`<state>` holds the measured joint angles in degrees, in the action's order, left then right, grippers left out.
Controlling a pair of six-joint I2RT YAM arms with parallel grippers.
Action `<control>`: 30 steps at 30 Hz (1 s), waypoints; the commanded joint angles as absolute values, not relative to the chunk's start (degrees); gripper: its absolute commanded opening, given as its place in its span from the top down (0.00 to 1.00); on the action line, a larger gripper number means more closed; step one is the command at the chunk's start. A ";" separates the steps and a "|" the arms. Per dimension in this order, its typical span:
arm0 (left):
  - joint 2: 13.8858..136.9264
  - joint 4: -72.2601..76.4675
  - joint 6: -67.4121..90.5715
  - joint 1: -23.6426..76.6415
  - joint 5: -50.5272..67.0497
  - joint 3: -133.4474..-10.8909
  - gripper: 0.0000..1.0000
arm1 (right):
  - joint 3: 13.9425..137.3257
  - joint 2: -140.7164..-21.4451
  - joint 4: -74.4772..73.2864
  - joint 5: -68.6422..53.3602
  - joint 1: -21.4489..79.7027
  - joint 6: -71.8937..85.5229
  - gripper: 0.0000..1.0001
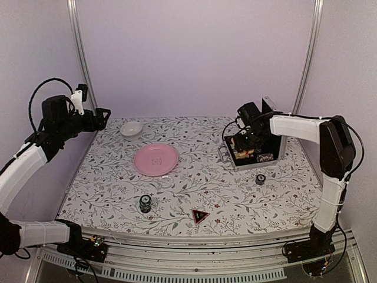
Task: Pack up texas hold em set
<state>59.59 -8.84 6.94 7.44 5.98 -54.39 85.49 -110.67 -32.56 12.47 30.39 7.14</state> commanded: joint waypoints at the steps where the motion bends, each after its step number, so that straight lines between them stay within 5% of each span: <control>1: 58.97 -7.99 7.56 7.62 7.98 -55.11 0.03 | 89.29 -113.21 -31.85 11.74 26.23 3.34 0.41; 30: 60.12 -8.17 8.00 7.97 9.27 -55.20 0.03 | 93.25 -121.33 -32.60 12.44 16.30 -0.35 0.41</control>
<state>59.66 -8.84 7.57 7.66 8.54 -54.39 92.66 -121.30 -33.36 12.75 17.39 -0.25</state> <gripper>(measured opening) 0.970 0.660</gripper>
